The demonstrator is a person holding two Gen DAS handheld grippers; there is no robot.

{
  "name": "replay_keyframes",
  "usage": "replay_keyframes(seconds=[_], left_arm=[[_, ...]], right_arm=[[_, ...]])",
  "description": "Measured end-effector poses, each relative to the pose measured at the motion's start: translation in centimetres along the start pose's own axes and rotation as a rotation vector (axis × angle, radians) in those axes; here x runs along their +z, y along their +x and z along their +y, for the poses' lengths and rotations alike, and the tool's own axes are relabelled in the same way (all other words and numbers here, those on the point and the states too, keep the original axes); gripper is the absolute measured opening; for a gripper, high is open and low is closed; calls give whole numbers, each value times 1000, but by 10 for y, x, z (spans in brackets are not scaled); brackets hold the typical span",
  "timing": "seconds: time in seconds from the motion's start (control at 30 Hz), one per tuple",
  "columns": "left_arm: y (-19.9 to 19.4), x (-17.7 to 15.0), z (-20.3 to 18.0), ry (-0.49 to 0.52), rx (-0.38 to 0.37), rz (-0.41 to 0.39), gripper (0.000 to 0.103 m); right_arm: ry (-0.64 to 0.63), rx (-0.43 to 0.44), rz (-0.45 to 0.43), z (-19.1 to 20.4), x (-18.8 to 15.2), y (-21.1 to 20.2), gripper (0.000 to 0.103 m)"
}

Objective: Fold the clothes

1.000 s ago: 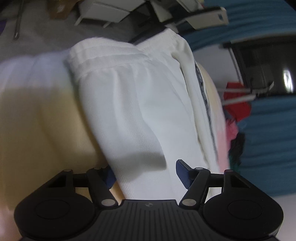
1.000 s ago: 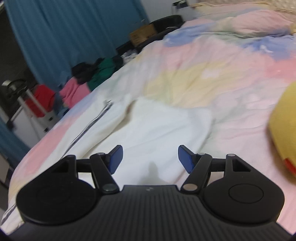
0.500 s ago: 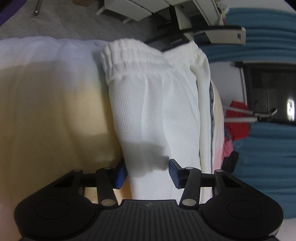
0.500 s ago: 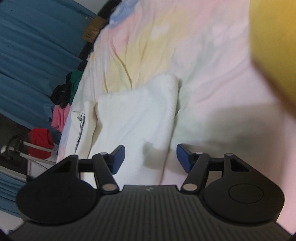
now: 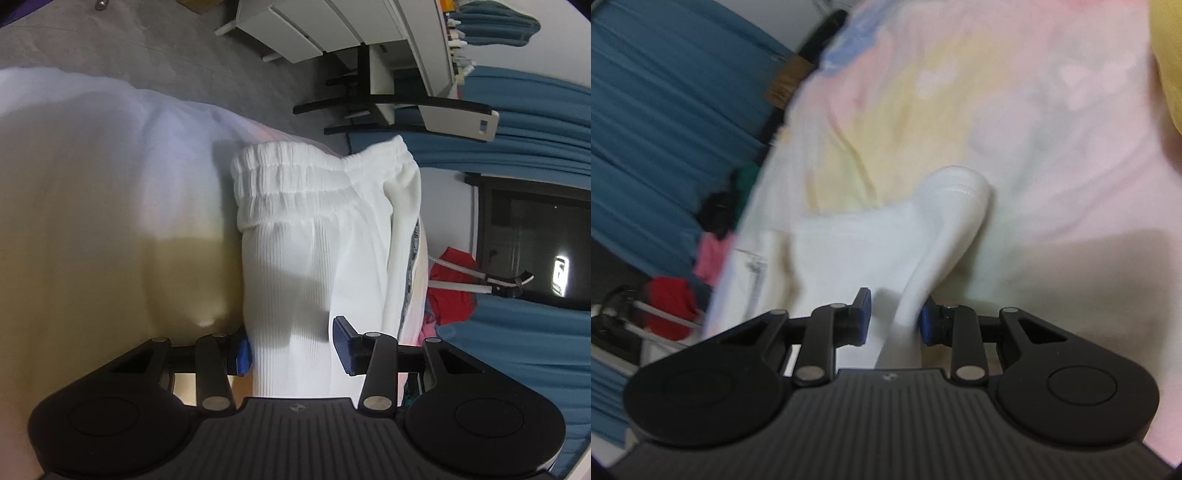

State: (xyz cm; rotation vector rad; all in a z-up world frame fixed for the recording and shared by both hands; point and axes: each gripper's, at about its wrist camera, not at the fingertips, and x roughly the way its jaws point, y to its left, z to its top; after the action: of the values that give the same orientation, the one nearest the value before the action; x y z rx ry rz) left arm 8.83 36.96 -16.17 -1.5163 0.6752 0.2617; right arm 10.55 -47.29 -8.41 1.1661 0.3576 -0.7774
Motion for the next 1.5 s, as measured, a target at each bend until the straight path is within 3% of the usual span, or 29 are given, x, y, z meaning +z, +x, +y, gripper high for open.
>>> replay_keyframes(seconds=[0.1,0.17,0.2,0.4,0.53,0.7,0.8,0.93,1.07,1.23,1.37,1.5], left_arm=[[1,3,-5,6,-4,-42,34],[3,5,-13,54,16,-43,18],[2,8,-16,75,16,-41,18],[-24,13,-21,100,-100,-58,12],[-52,12,-36,177,-156,-93,9],[-63,12,-78,245,-172,-107,8],[-47,12,-121,322,-151,-137,8],[11,22,-185,379,-111,-177,8],[96,36,-244,438,-31,-201,8],[209,46,-289,586,129,-217,9],[283,50,-299,665,249,-212,9],[309,39,-305,752,314,-220,10]], right_arm=[[-18,-20,31,-5,3,11,27],[-18,10,30,-3,5,8,8],[-20,25,21,-2,6,3,6],[-137,148,-154,19,13,-51,6],[-148,194,-200,29,21,-76,6],[-260,215,-221,70,34,-75,6],[-320,218,-228,111,43,-60,6],[-425,207,-260,182,47,-18,6],[-488,155,-256,245,39,51,6],[-653,60,-257,305,16,150,6],[-762,-3,-209,311,1,221,6],[-753,-1,-163,295,-7,254,6]])
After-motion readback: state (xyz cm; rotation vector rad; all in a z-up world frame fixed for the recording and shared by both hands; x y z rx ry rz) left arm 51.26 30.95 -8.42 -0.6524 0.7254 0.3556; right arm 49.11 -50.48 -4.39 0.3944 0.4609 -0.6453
